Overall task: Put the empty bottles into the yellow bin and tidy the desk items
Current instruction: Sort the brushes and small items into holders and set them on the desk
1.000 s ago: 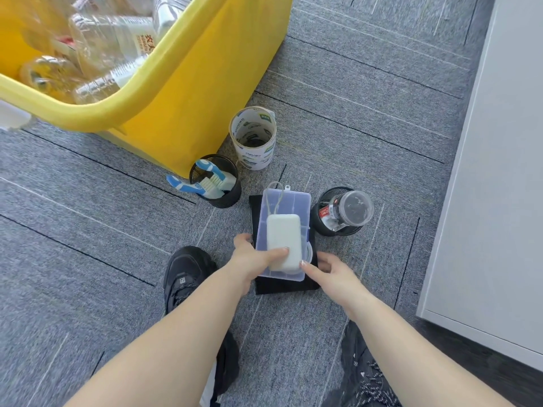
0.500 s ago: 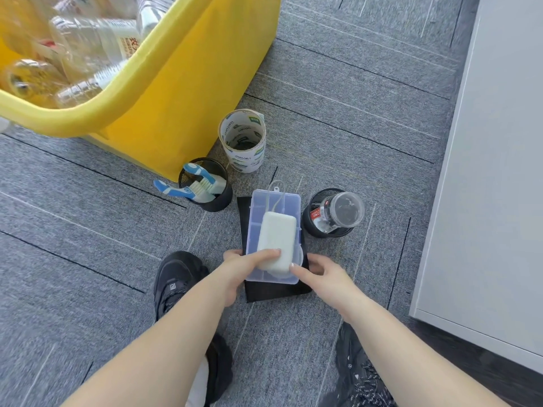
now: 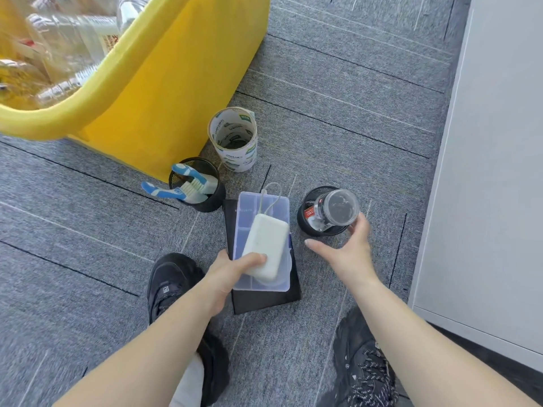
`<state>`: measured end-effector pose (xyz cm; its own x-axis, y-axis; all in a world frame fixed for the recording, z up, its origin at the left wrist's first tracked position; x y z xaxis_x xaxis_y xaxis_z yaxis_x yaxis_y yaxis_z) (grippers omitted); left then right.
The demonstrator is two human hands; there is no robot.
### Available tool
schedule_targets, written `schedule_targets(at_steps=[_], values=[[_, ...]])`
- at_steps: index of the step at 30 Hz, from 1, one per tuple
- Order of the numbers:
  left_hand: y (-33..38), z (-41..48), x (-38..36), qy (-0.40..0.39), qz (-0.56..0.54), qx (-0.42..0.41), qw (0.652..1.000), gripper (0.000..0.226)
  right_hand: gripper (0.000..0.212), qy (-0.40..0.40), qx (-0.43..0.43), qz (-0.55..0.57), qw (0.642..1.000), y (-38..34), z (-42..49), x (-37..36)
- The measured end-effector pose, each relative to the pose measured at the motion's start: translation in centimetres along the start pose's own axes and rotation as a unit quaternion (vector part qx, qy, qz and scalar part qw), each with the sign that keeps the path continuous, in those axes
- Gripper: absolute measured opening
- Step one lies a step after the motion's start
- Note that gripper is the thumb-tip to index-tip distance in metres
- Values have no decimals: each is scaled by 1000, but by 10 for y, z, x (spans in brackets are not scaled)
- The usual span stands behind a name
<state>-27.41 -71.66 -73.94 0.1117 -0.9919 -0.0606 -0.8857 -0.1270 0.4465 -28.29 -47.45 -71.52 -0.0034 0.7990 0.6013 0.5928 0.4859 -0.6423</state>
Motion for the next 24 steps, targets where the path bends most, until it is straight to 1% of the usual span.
schedule_targets(at_steps=[1, 3, 5, 7, 10, 13, 16, 20, 24], values=[[2, -2, 1, 1, -1, -6, 1000, 93, 109, 7, 6, 2, 1000, -4, 3, -2], [8, -8, -1, -14, -2, -20, 1000, 79, 112, 29, 11, 18, 999, -10, 7, -6], [10, -11, -1, -34, -2, -24, 999, 69, 109, 64, 16, 34, 997, -15, 10, -8], [12, -14, -1, -41, 1, -26, 999, 74, 103, 90, 11, 39, 995, -17, 11, -10], [11, -16, 0, -39, -4, -26, 999, 85, 98, 103, -1, 40, 994, -14, 11, -11], [12, -23, -3, -51, -6, -25, 998, 83, 97, 113, -11, 27, 993, -10, 5, -6], [17, -38, -6, -62, 3, -33, 997, 81, 99, 114, -22, -9, 993, -11, -6, 9], [36, -80, -4, -71, 9, -52, 996, 86, 101, 114, 3, -49, 992, -38, -29, 48], [71, -156, -12, -104, 9, -104, 989, 77, 99, 128, 54, -35, 990, -90, -72, 96]])
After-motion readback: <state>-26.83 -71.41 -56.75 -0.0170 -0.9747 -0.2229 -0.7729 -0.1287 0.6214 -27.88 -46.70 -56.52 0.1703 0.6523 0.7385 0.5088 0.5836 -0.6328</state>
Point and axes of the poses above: each hand's wrist, its own z-axis towards the middle knuckle, its own x-axis out of the back of the hand, y = z × x, the point moved 5 cm from there along z, towards the middle knuckle, and after that the axes turned 14 degrees about -z, right-handed, at the moved point
